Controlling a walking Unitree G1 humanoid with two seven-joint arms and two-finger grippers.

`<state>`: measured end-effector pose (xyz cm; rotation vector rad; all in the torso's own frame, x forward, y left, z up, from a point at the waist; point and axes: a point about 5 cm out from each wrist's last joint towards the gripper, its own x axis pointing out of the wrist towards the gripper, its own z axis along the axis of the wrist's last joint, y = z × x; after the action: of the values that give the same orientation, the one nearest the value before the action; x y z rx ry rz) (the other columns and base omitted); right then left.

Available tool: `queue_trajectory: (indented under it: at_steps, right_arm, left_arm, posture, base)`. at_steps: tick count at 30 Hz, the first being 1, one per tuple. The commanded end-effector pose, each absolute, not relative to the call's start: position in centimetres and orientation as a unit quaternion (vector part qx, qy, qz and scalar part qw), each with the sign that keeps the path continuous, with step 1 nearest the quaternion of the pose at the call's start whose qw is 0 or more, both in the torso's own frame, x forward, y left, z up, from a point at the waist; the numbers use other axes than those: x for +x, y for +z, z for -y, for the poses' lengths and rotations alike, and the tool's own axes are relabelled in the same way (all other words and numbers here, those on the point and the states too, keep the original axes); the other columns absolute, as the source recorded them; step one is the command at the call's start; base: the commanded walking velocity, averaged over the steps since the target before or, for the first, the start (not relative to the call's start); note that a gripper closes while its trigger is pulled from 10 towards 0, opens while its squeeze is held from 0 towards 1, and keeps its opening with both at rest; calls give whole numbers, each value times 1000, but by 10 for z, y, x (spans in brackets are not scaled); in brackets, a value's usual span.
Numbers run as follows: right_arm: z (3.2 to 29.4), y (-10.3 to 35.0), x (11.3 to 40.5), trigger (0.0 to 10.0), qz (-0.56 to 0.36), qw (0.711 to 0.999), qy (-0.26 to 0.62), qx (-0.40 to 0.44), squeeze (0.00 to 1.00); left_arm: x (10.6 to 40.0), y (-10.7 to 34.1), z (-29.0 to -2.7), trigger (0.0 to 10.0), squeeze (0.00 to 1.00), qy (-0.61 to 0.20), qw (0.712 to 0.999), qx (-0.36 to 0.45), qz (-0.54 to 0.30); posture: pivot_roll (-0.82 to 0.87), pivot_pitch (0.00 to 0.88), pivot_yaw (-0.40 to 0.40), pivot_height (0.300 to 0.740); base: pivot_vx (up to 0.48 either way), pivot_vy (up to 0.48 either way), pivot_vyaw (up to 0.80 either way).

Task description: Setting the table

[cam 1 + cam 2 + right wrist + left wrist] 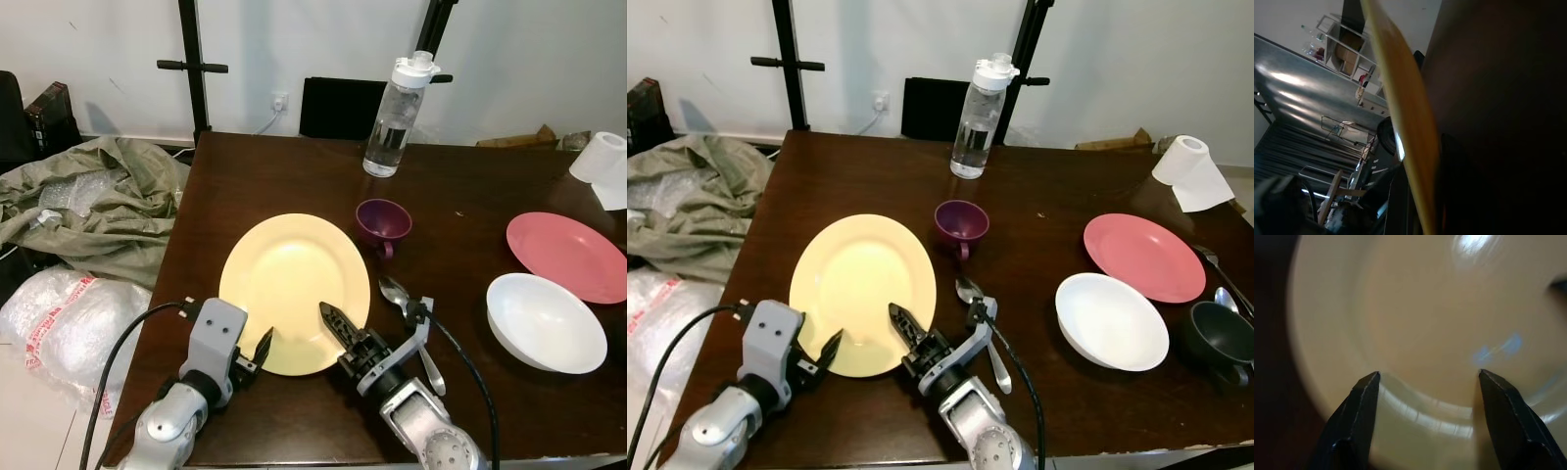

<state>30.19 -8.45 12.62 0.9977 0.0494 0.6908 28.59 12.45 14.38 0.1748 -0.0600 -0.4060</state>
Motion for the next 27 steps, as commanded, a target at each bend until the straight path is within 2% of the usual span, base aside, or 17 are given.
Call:
queue_trajectory:
  at_steps: [1,2,3,4,5,11,16,17,18,19,20,21,22,24,25,27]
  right_arm:
    - [78,126,298,0,-17,812,336,477,0]
    - [78,128,299,0,-12,815,333,473,0]
    - [79,129,301,0,-7,818,330,472,0]
    - [80,131,302,0,-3,819,327,471,0]
    - [81,132,303,0,1,821,324,470,0]
    - [83,136,306,0,13,825,318,468,0]
    - [102,159,310,0,73,843,291,447,0]
    - [112,165,310,0,89,857,274,428,0]
    - [112,165,310,0,89,857,274,428,0]
    - [126,170,309,0,103,882,244,389,0]
    - [137,173,308,2353,112,901,220,356,0]
    - [137,173,308,2353,112,901,220,356,0]
    - [148,175,306,10000,119,917,195,327,0]
    - [157,178,304,10000,126,926,176,311,0]
    - [172,187,299,10000,149,935,138,289,0]
    - [172,187,299,10000,149,935,138,289,0]
  left_arm:
    - [285,161,-116,10000,0,-227,969,82,55]
    - [287,184,-112,10000,0,-244,963,78,89]
    - [287,203,-109,10000,271,-260,955,78,117]
    - [287,217,-107,10000,451,-270,949,82,137]
    - [287,225,-107,10000,1000,-277,946,84,148]
    - [285,236,-108,10000,1000,-289,941,80,159]
    - [280,257,-124,10000,1000,-251,953,34,164]
    - [281,260,-137,10000,0,-222,962,24,157]
    - [281,260,-137,10000,0,-222,962,24,157]
    - [280,262,-150,10000,0,-205,969,12,137]
    - [278,265,-159,10000,0,-204,972,6,119]
    - [278,265,-159,10000,0,-204,972,6,119]
    - [276,268,-163,10000,0,-215,971,5,100]
    - [275,270,-166,10000,0,-224,971,25,85]
    - [275,262,-175,10000,0,-215,973,64,55]
    - [275,262,-175,10000,0,-215,973,64,55]
  posture:
    - [77,182,-24,740]
    - [77,182,-24,740]
    - [82,179,-21,740]
    - [87,175,-17,740]
    - [87,175,-17,740]
    - [90,166,-7,740]
    - [99,144,26,740]
    - [100,134,36,740]
    - [100,134,36,740]
    - [104,123,41,740]
    - [112,113,42,740]
    - [112,113,42,740]
    - [118,106,45,740]
    - [121,99,49,740]
    - [121,78,56,740]
    - [121,78,56,740]
  base:
    - [0,0,0]
    - [0,0,0]
    - [0,0,0]
    - [0,0,0]
    - [0,0,0]
    - [0,0,0]
    - [0,0,0]
    - [0,0,0]
    - [0,0,0]
    - [0,0,0]
    - [0,0,0]
    - [0,0,0]
    - [0,0,0]
    - [0,0,0]
    - [0,0,0]
    - [0,0,0]
